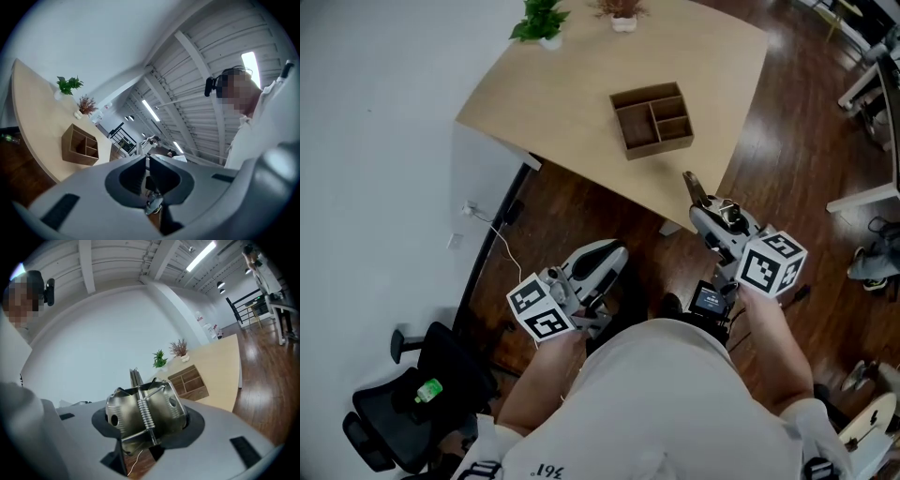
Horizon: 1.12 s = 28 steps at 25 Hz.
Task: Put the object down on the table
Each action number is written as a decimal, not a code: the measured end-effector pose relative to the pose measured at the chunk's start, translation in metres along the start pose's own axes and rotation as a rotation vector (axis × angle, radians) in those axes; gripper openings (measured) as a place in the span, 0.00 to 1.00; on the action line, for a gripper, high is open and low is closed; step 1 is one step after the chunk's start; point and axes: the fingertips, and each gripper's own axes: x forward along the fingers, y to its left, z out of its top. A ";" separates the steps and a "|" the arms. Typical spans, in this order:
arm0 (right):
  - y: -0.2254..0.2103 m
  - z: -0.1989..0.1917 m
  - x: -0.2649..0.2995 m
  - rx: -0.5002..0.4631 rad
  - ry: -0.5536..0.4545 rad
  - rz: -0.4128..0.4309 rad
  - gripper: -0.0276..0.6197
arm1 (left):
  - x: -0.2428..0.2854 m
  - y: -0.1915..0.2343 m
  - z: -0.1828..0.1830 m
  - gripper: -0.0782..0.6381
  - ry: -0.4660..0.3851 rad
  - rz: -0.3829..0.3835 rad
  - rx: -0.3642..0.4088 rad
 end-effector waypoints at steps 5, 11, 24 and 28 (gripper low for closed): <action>0.001 0.007 0.043 -0.021 0.004 -0.037 0.35 | -0.007 0.037 0.025 0.11 0.010 -0.011 -0.004; -0.008 0.011 0.087 -0.053 0.034 -0.062 0.35 | 0.001 0.066 0.037 0.24 0.041 -0.020 -0.029; -0.066 0.036 0.190 -0.165 0.110 -0.049 0.35 | 0.046 0.145 0.055 0.24 0.021 0.093 -0.016; -0.074 0.042 0.214 -0.173 0.125 -0.023 0.35 | 0.068 0.176 0.062 0.24 0.047 0.123 -0.016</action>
